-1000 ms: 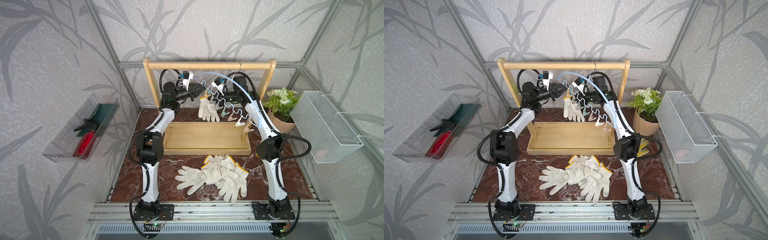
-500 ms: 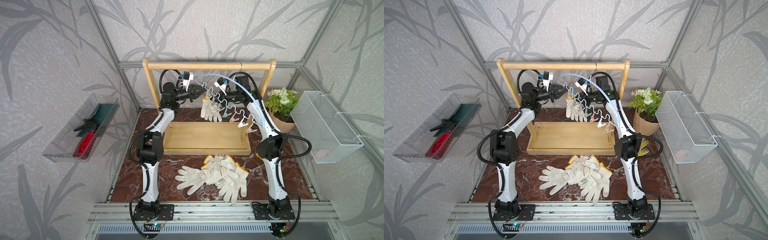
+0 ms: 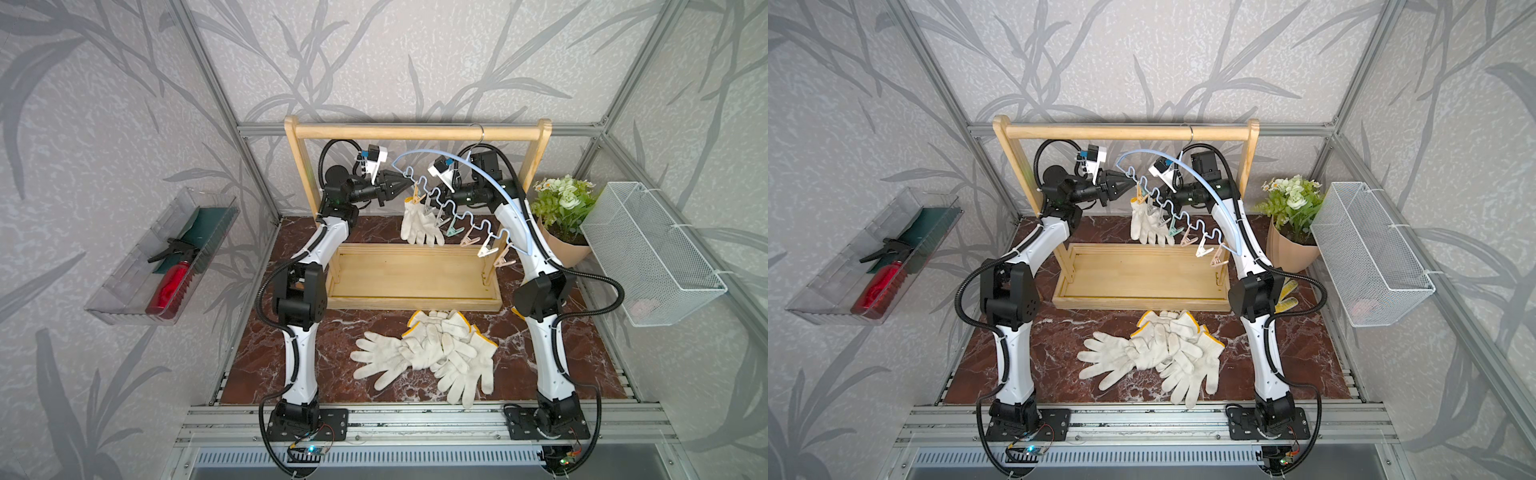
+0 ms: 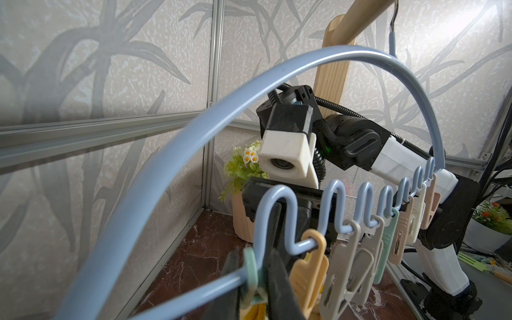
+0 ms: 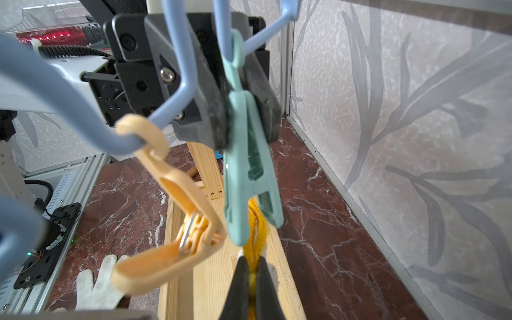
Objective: Clip the gloves onto a hanger to dry
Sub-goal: Clamp the glove onto the hanger.
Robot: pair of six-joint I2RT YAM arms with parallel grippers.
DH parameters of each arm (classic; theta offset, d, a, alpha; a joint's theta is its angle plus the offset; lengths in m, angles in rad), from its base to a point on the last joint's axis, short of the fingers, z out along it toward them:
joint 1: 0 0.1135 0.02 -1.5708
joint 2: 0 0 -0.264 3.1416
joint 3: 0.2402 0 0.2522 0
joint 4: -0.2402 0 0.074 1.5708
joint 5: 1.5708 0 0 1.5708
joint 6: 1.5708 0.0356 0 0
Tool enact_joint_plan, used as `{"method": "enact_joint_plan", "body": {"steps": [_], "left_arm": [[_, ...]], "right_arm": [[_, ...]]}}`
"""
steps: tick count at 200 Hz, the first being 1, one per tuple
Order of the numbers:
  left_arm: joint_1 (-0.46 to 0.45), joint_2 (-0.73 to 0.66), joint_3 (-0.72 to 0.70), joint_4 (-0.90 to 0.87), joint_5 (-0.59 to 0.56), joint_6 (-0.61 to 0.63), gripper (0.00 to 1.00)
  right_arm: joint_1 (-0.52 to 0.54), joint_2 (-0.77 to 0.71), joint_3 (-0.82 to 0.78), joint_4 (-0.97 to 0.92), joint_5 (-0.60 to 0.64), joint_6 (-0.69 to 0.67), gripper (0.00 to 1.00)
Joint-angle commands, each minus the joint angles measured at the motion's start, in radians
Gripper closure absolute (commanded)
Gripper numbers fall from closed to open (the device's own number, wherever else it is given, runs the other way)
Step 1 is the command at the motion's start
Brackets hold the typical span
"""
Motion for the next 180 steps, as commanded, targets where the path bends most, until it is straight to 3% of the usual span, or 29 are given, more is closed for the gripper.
{"method": "enact_joint_plan", "body": {"steps": [1, 180], "left_arm": [[0.047, 0.024, -0.011, 0.051, 0.046, -0.010, 1.00], [0.053, 0.034, -0.013, 0.052, 0.108, -0.030, 1.00]], "right_arm": [[-0.002, -0.010, 0.038, -0.027, -0.019, -0.014, 1.00], [-0.001, -0.040, 0.057, -0.052, -0.022, -0.054, 1.00]]}}
